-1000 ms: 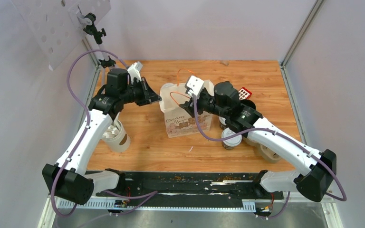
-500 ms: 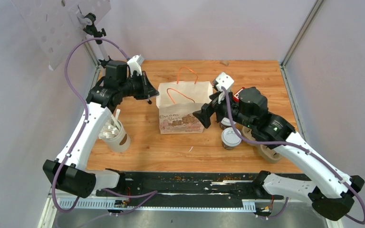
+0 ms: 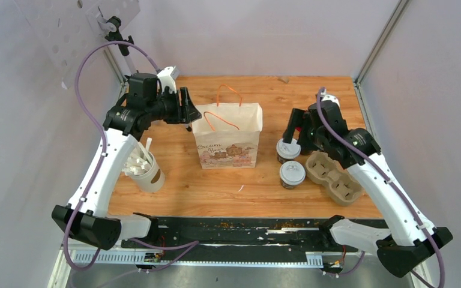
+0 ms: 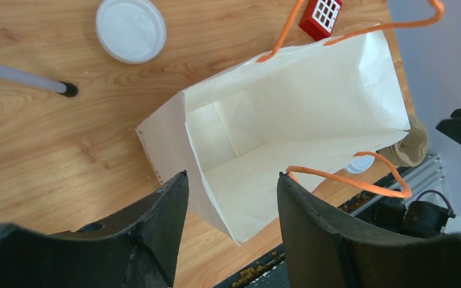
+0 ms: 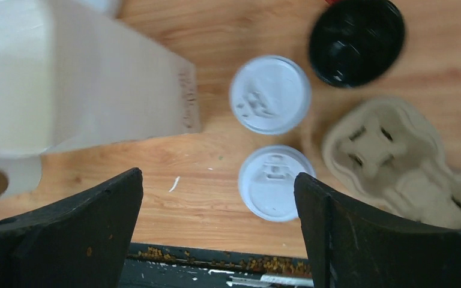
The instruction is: Pack the takeout coffee
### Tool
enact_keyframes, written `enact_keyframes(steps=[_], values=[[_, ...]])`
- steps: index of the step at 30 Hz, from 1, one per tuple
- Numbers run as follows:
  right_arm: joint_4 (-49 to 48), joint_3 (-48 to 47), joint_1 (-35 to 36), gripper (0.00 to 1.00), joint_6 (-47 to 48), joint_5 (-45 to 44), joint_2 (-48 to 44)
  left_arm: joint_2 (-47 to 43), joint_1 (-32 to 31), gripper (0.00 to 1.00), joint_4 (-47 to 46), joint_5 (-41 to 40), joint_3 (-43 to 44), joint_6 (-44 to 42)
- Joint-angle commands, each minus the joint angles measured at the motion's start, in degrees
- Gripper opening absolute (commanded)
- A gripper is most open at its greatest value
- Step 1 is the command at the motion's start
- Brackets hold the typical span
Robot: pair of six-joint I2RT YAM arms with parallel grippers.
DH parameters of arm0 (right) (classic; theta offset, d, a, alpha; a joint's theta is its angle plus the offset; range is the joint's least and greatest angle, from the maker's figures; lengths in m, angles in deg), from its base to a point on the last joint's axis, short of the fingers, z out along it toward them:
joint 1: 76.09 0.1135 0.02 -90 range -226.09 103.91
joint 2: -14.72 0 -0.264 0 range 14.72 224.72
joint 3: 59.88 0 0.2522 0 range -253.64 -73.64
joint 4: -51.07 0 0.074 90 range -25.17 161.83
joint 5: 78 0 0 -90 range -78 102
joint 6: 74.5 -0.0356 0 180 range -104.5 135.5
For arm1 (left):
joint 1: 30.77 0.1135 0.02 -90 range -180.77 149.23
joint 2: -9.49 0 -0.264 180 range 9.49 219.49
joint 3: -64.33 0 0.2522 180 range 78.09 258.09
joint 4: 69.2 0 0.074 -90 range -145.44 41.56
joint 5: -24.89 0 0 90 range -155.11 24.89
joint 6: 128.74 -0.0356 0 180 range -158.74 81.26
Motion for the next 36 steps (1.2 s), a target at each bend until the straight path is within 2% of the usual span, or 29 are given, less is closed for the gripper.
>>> enact_keyframes(steps=[1,2,3,4,9,15,17,19,24,36], values=[[13.4,1.38,-7.14,0.95,-17.66,-5.42,1.11,-1.67,0.12,0.67,2.17,-4.06,3.25,-2.89],[14.2,1.9,-8.31,0.94,-18.35,-6.94,1.07,-2.02,0.12,0.79,2.22,-4.19,3.07,-3.19],[15.06,2.45,-9.38,0.92,-19.21,-9.14,0.84,-2.52,0.12,0.96,2.34,-4.35,2.75,-3.53],[15.91,3.09,-10.36,0.91,-19.86,-11.23,0.6,-3.14,0.12,0.99,2.55,-4.59,2.43,-3.65],[14.71,10.51,-20.46,0.86,-19.32,-11.59,-1.09,-5.83,0.12,1.0,2.07,-4.18,-0.87,-2.76],[1.36,21.63,-29.0,0.87,-4.74,-6.18,-4.89,-8.66,0.12,1.0,1.44,-3.01,-4.33,-2.8],[2.39,22.47,-31.44,0.85,-6.01,-4.7,-4.95,-9.31,0.17,1.0,1.33,-2.13,-5.09,-2.8],[3.55,22.93,-32.54,0.82,-8.15,-4.23,-4.43,-9.95,0.12,1.0,1.24,-1.57,-5.89,-2.78],[-1.18,25.56,-35.17,0.76,-4.02,-3.55,-3.85,-10.86,0.13,1.0,-0.04,-0.72,-8.31,-2.54],[-6.47,29.54,-38.8,0.74,-1.43,-0.25,-2.2,-11.86,0.12,1.0,-0.4,-0.27,-9.23,-2.14]])
